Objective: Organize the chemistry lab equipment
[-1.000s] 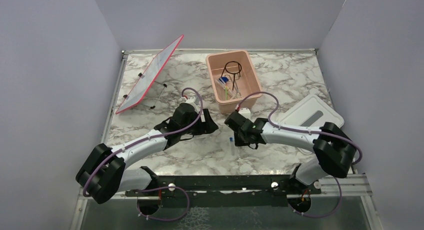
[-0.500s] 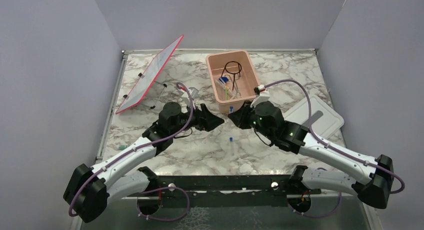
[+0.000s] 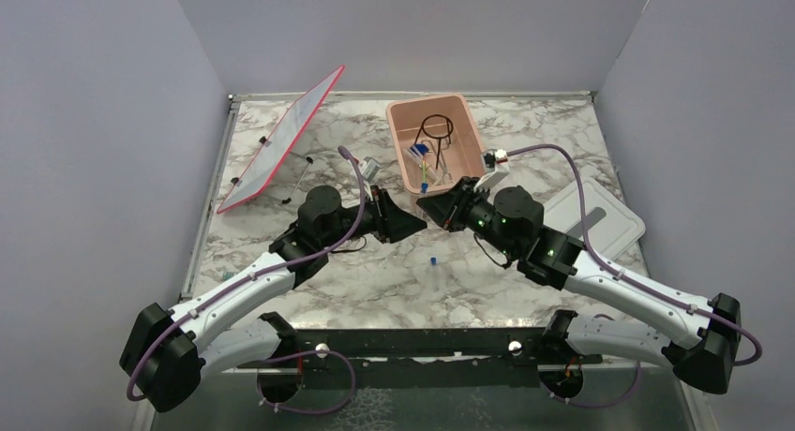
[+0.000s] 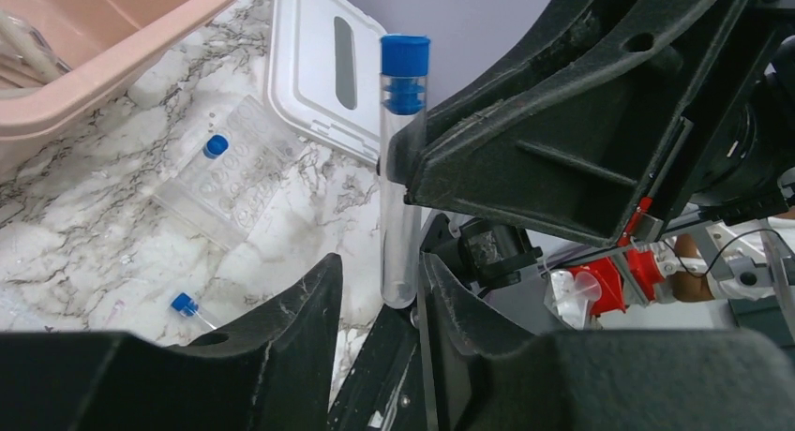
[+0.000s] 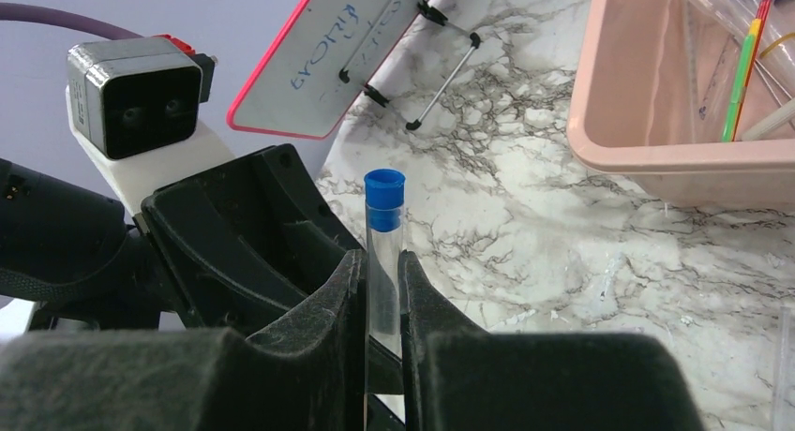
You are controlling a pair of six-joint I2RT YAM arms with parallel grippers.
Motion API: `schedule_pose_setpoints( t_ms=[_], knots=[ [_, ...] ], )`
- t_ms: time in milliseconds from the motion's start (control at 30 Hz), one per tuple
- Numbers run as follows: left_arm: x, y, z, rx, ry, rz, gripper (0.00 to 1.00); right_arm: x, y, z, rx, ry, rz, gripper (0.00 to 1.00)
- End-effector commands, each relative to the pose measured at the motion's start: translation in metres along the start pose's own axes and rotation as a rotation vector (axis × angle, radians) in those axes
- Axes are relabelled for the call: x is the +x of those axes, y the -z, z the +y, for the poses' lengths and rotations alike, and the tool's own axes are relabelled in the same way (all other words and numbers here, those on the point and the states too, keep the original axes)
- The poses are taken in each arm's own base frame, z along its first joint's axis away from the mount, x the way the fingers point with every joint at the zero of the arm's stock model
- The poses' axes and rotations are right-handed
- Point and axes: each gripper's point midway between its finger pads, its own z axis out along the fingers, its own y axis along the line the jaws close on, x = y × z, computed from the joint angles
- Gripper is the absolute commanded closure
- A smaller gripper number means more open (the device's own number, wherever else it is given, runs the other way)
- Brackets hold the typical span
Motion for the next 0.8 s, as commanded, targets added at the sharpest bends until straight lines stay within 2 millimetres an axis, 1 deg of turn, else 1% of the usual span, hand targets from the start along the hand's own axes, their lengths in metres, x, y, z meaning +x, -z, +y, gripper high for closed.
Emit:
schedule_pose_setpoints(
  t_ms=[0,100,167,200,300,333,400,500,567,667,767],
  knots=[
    [-0.016,0.000,-0.015,0.037,-0.074,-0.048,0.69,-0.011,0.003,0.022,-0.076,-0.031,-0.017,0.84],
    [-0.016,0.001,-0.011,0.028,-0.121,-0.057,0.82,-0.007,0.003,0.021,-0.075,-0.030,-0.002,0.83],
    [-0.015,0.003,-0.008,0.021,-0.168,-0.063,0.88,-0.008,0.004,0.022,-0.070,-0.025,0.006,0.77],
    [-0.015,0.005,-0.007,0.021,-0.194,-0.064,0.89,-0.009,0.004,0.022,-0.065,-0.021,0.012,0.73],
    [-0.012,0.008,-0.003,0.006,-0.288,-0.042,0.89,-0.009,0.004,0.030,-0.056,0.020,0.077,0.59],
    [-0.014,0.008,-0.001,-0.006,-0.317,-0.037,0.89,-0.010,0.002,0.032,-0.041,0.027,0.101,0.57],
    [-0.016,0.009,0.001,-0.031,-0.357,-0.025,0.89,-0.009,-0.003,0.030,0.009,0.031,0.155,0.56],
    [-0.022,0.011,0.001,-0.045,-0.405,-0.027,0.89,-0.014,-0.009,0.028,0.029,0.041,0.209,0.55],
    [-0.025,0.013,0.000,-0.055,-0.424,-0.036,0.89,-0.016,-0.012,0.017,0.081,0.019,0.259,0.54],
    [-0.030,0.016,0.002,-0.077,-0.438,-0.059,0.89,-0.020,-0.011,0.003,0.106,0.011,0.279,0.53],
    [-0.032,0.017,0.004,-0.096,-0.452,-0.067,0.89,-0.027,-0.008,0.003,0.077,0.028,0.273,0.50]
  ],
)
